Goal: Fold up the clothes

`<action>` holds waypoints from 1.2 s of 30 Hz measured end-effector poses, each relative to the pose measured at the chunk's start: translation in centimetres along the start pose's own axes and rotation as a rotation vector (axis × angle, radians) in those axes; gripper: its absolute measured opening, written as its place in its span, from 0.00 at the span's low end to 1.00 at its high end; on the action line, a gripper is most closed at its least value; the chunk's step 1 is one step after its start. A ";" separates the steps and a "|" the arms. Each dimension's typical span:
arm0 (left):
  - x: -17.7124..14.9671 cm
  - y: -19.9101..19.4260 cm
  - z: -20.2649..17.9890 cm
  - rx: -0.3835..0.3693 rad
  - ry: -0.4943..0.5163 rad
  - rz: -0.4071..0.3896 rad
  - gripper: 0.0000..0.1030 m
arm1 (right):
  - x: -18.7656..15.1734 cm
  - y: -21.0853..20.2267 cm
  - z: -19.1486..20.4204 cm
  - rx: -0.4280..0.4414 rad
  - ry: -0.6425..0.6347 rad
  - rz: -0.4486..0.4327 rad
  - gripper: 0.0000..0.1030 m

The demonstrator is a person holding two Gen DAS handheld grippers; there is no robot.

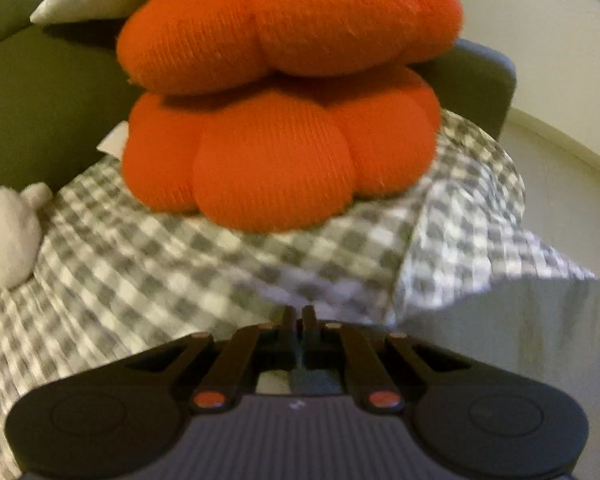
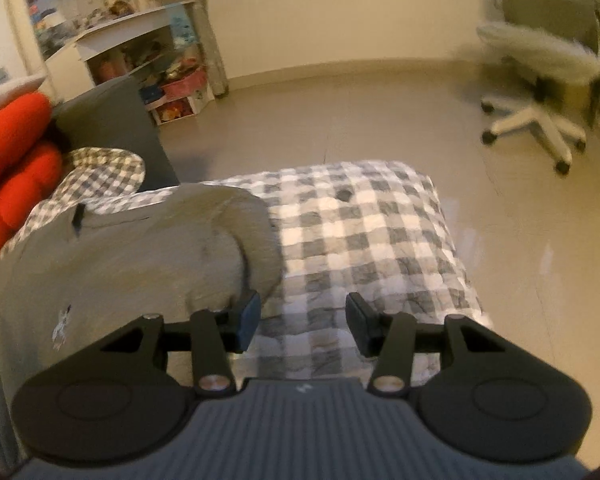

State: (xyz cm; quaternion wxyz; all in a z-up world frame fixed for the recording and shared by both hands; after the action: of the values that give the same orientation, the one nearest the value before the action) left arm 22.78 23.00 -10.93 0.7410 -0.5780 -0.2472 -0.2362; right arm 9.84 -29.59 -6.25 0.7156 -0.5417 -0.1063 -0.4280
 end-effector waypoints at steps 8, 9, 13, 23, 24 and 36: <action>-0.2 -4.4 -3.2 -0.036 -0.010 -0.063 0.34 | 1.2 2.3 -1.2 0.071 0.150 0.052 0.55; -0.1 -5.2 -3.7 -0.054 -0.007 -0.067 0.37 | 1.4 2.5 -1.1 0.073 0.157 0.050 0.55; -0.3 -8.8 -6.4 -0.114 -0.010 -0.090 0.45 | 1.9 3.0 -0.7 0.082 0.172 0.044 0.55; -4.7 -13.1 -11.8 -0.333 -0.088 -0.062 0.65 | 2.7 2.0 2.3 0.091 0.098 0.042 0.04; -5.0 -12.8 -12.3 -0.353 -0.071 -0.041 0.62 | 2.8 1.7 3.0 0.097 0.075 0.041 0.04; -6.8 -10.3 -14.4 -0.562 -0.130 0.108 0.30 | 1.4 0.1 15.1 0.212 -0.270 0.125 0.04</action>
State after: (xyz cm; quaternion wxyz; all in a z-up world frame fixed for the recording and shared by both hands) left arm 12.35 7.11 -10.64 0.5460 -0.7868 -0.1878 -0.2181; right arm 15.46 -17.25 0.47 0.7730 -0.5214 -0.2121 -0.2926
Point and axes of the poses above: each gripper's, at about its wrist camera, not at the fingertips, and y roughly the way its jaws point, z to its left, x to its top, the point moved 4 cm from there along y, roughly the way its jaws point, and after that the axes turned 15 degrees about y, right-handed, at the moved point
